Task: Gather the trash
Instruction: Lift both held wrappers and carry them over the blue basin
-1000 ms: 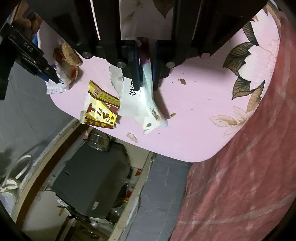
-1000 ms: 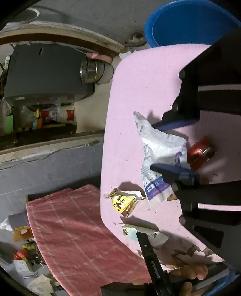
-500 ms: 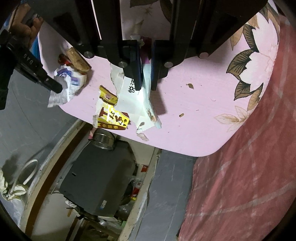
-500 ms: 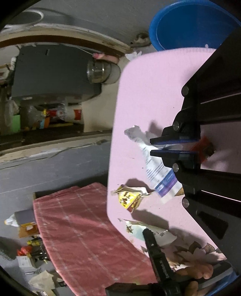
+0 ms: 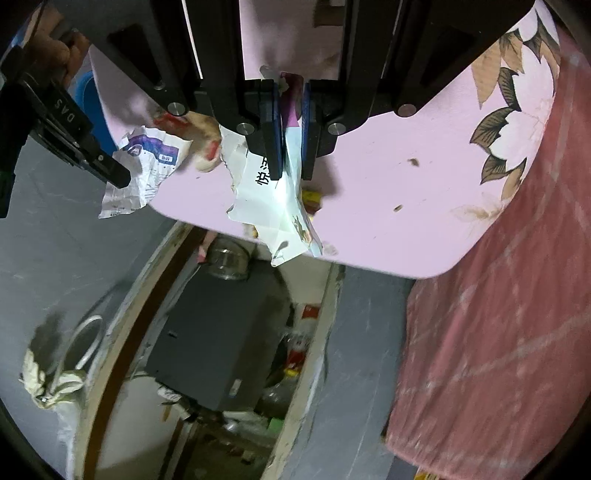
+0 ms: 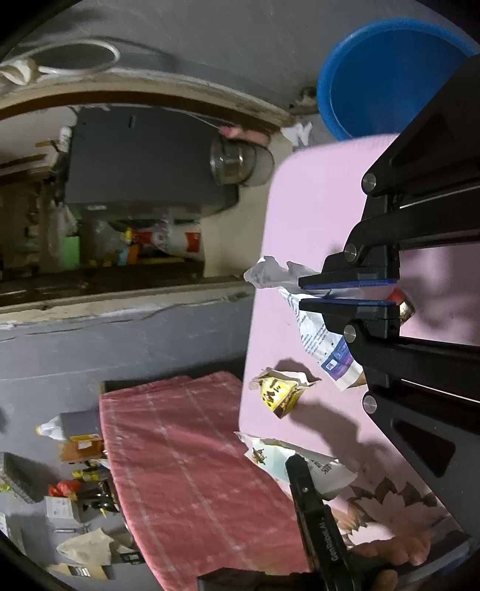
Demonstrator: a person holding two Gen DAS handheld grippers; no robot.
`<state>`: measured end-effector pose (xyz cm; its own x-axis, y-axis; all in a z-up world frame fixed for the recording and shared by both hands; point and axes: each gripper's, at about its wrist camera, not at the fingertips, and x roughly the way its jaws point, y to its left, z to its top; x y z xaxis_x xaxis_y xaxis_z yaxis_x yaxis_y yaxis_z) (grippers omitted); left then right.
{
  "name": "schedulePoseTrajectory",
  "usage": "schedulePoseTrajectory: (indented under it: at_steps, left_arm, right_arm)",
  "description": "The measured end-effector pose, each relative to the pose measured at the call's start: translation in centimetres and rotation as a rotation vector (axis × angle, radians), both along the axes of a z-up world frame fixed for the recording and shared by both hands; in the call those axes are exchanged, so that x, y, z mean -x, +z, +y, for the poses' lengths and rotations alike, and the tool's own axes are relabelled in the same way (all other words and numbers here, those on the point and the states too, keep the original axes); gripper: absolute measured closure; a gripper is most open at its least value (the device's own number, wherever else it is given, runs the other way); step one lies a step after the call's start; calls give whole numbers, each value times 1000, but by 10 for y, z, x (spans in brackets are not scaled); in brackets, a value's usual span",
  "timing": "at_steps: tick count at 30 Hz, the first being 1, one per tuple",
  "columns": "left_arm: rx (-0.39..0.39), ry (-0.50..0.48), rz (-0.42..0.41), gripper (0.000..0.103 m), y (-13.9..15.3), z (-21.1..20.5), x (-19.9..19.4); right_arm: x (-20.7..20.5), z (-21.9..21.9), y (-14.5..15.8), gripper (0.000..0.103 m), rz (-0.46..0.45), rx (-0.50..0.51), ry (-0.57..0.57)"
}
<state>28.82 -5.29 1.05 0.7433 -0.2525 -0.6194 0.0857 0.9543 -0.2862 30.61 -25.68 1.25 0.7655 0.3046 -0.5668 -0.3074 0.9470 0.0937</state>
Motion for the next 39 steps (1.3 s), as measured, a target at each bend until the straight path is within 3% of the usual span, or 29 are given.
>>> schedulePoseTrajectory:
  at_steps: [8,14,20,25,31,39]
  left_arm:
    - [13,-33,-166,96,22,-33,15]
    - [36,-60,-297,96,42,-64,24]
    - [50,-116,-392,96,57,-106,32]
    - [60,-179,-444,96,65,-148,40]
    - [60,-261,-445,96,61,-199,40]
    - [32,-341,-330,96,39,-255,28]
  right_arm:
    - [32,-26,32,100,-144,-28,-57]
    - [71,-56,58,100,-310,-26,-127]
    - [109,-86,78,100,-490,-10,-225]
    - [128,-114,78,100,-560,9,-314]
    - [141,-150,66,100,-590,68,-409]
    - [135,-191,38,100,-486,80,-477]
